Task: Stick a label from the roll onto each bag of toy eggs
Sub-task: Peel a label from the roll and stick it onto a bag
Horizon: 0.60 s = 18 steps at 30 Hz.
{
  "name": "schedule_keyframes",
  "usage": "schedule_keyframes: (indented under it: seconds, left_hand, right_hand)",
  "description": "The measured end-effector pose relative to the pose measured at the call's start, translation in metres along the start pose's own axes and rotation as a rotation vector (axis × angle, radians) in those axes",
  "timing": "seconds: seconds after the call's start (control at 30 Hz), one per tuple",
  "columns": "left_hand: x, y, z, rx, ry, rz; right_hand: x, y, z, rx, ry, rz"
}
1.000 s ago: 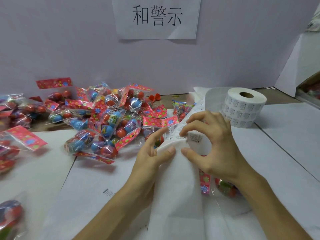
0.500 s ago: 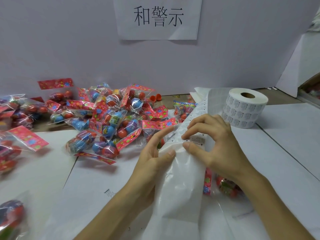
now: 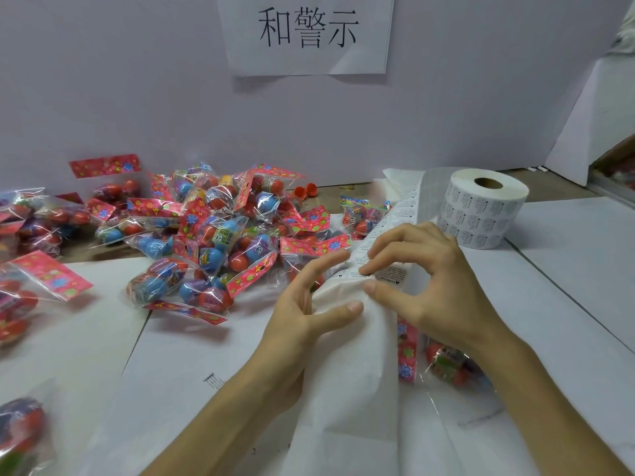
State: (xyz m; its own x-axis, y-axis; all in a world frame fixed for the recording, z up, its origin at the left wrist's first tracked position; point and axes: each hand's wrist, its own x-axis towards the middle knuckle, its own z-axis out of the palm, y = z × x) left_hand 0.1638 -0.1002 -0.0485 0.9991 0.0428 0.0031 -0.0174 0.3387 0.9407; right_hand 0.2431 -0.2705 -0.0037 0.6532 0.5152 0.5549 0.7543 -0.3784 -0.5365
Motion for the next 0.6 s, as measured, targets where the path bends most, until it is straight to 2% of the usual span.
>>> schedule_keyframes:
  seconds: [0.4, 0.6]
  left_hand:
    - [0.0, 0.0018, 0.0021, -0.003, -0.039, -0.004]
    - [-0.0018, -0.0007, 0.0073, 0.109, -0.045, 0.01]
  right_hand:
    - [-0.0007, 0.003, -0.0002, 0.021, 0.014, -0.003]
    - [0.0011, 0.0087, -0.0012, 0.023, 0.091, -0.005]
